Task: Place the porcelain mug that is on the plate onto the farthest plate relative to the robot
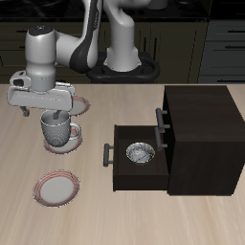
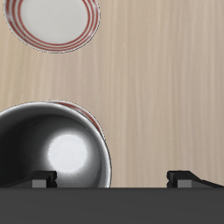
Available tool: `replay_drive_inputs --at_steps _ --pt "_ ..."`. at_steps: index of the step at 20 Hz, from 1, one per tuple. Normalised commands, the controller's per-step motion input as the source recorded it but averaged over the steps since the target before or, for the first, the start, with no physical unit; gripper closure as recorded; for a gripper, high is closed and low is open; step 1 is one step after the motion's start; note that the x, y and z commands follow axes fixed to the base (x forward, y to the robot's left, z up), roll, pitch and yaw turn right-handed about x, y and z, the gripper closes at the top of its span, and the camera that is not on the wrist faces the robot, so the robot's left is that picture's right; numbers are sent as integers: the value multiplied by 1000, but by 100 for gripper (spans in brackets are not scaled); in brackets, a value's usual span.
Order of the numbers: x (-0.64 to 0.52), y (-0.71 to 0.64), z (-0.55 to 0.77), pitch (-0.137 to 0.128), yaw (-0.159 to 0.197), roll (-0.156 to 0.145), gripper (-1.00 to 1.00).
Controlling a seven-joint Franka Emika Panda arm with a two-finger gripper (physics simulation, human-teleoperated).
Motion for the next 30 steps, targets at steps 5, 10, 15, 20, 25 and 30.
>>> replay_drive_inputs --at_steps 5,10,15,20,25,30 --pt "73 37 -386 52 -7 29 -100" --pt "68 -166 -406 57 -56 -19 100" --pt "-24 -82 -96 26 -47 3 100" --pt "14 7 57 -15 -11 4 100" --pt "181 120 11 6 -14 23 100" --pt "279 98 242 -44 17 6 100"
